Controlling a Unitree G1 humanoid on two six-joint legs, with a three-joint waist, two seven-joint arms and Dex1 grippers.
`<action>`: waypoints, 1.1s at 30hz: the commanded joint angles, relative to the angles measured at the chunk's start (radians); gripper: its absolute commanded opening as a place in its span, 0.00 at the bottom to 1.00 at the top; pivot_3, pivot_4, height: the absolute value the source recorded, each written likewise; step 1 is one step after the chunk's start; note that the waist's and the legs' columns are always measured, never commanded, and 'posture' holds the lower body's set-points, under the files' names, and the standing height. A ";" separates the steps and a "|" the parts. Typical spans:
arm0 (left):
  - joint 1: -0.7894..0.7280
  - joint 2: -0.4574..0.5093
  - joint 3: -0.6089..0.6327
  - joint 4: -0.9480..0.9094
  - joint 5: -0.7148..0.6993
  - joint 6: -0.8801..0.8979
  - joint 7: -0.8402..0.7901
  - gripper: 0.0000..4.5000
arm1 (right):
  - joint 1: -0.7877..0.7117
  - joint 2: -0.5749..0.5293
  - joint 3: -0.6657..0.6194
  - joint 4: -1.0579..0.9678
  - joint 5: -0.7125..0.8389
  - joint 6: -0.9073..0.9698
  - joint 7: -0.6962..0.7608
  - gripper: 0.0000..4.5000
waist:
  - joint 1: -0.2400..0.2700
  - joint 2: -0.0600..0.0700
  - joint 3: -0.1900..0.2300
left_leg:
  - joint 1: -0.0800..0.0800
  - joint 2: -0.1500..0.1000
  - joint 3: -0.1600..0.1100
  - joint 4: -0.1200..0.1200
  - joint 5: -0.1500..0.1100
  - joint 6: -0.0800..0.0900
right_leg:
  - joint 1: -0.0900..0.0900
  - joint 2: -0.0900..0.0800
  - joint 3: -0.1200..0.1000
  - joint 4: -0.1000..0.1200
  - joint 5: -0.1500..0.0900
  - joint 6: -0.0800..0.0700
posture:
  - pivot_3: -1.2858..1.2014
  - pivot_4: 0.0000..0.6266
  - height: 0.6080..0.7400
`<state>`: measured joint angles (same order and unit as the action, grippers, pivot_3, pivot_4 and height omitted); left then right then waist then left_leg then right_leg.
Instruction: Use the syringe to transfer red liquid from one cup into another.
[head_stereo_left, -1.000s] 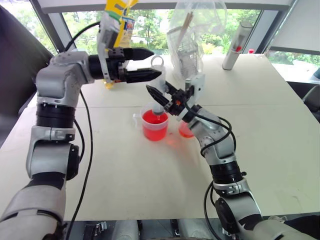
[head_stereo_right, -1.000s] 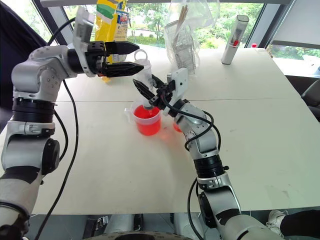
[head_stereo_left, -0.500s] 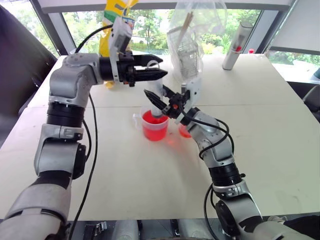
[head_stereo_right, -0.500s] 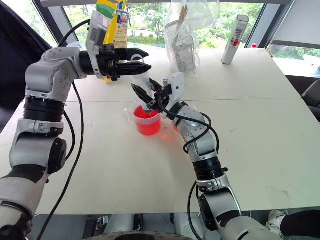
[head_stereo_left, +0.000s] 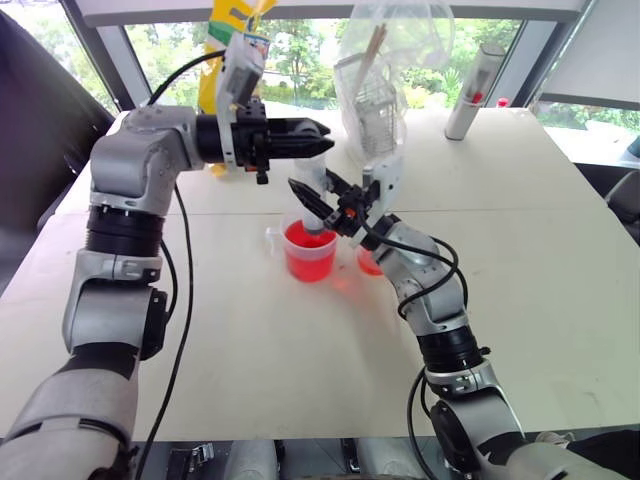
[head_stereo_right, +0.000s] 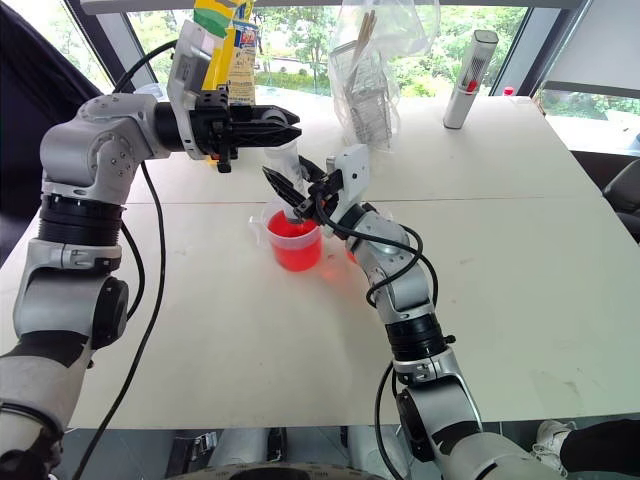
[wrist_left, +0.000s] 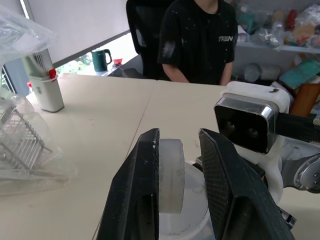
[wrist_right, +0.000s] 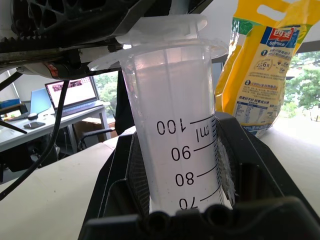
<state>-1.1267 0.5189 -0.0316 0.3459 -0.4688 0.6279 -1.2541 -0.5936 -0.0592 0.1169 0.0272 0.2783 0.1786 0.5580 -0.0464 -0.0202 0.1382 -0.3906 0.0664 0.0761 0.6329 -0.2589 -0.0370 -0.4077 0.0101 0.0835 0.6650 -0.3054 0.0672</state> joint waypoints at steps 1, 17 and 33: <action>-0.026 0.019 0.048 -0.010 -0.006 -0.011 0.037 0.14 | -0.001 0.000 0.006 -0.011 0.003 -0.011 0.011 0.32 | 0.000 0.000 0.000 | 0.000 0.000 0.000 0.000 0.000 0.000 | 0.000 0.000 0.000 0.000 0.000 0.000 | 0.52 0.24 0.99; -0.113 0.011 0.097 0.058 -0.046 -0.007 0.090 0.14 | 0.009 -0.004 0.013 -0.002 0.006 0.005 0.026 0.32 | 0.000 0.000 0.000 | 0.000 0.000 0.000 0.000 0.000 0.000 | 0.000 0.000 0.000 0.000 0.000 0.000 | 0.52 0.24 0.99; -0.161 0.015 0.097 0.099 -0.045 -0.034 0.083 0.14 | 0.013 0.002 0.015 -0.002 0.006 0.016 0.030 0.32 | 0.000 0.000 0.000 | 0.000 0.000 0.000 0.000 0.000 0.000 | 0.000 0.000 0.000 0.000 0.000 0.000 | 0.52 0.24 0.99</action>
<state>-1.2035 0.5006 -0.0234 0.4534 -0.5121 0.6502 -1.2210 -0.6015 -0.0609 0.0980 0.0272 0.2792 0.1911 0.5564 -0.0463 -0.0202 0.1382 -0.3905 0.0663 0.0762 0.6329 -0.2589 -0.0370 -0.4077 0.0102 0.0835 0.6651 -0.3054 0.0672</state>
